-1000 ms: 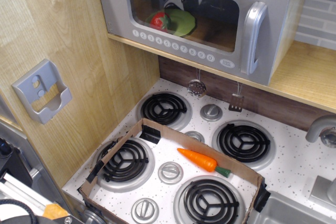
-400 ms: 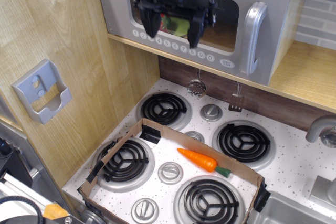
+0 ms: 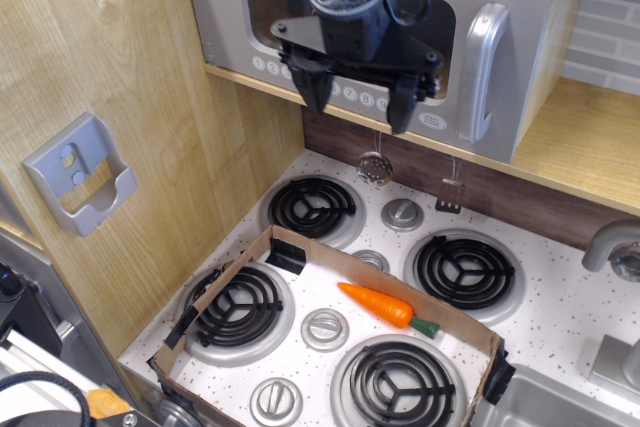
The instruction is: Open microwave
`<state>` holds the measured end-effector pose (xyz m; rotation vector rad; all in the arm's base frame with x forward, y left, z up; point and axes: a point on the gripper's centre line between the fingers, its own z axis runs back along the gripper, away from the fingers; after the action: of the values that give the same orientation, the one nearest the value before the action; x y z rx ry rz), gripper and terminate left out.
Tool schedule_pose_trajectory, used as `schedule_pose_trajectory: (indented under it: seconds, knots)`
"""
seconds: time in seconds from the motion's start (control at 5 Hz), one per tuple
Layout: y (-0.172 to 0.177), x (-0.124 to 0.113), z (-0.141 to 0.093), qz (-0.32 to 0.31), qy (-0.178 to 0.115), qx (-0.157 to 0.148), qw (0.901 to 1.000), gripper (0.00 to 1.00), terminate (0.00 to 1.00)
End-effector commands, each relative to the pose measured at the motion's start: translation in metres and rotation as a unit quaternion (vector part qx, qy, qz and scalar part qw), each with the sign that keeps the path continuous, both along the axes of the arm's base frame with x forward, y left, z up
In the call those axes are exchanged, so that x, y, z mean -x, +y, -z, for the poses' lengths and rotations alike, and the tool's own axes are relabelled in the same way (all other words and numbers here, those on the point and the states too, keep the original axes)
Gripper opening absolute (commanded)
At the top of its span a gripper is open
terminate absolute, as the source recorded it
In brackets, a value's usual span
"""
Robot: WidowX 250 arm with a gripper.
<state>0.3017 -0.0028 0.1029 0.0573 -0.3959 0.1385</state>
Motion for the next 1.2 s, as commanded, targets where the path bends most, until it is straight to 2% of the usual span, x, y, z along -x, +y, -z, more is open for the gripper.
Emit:
schedule_pose_trajectory:
  seconds: [0.0,0.2,0.6,0.8,1.0]
  knots:
    - [-0.023,-0.027,-0.006,0.042,-0.045,0.003,0.9981,1.0,0.0]
    - [-0.033,-0.039,-0.006,0.06,-0.027,0.019,0.9976,1.0,0.0]
    - [-0.055,-0.064,-0.013,0.086,-0.033,0.014,0.9956,1.0,0.0]
    - [-0.052,-0.068,-0.01,0.088,-0.033,0.023,0.9953,1.0,0.0]
    - [-0.048,-0.068,-0.005,0.087,-0.047,0.029,0.9946,0.0,0.0]
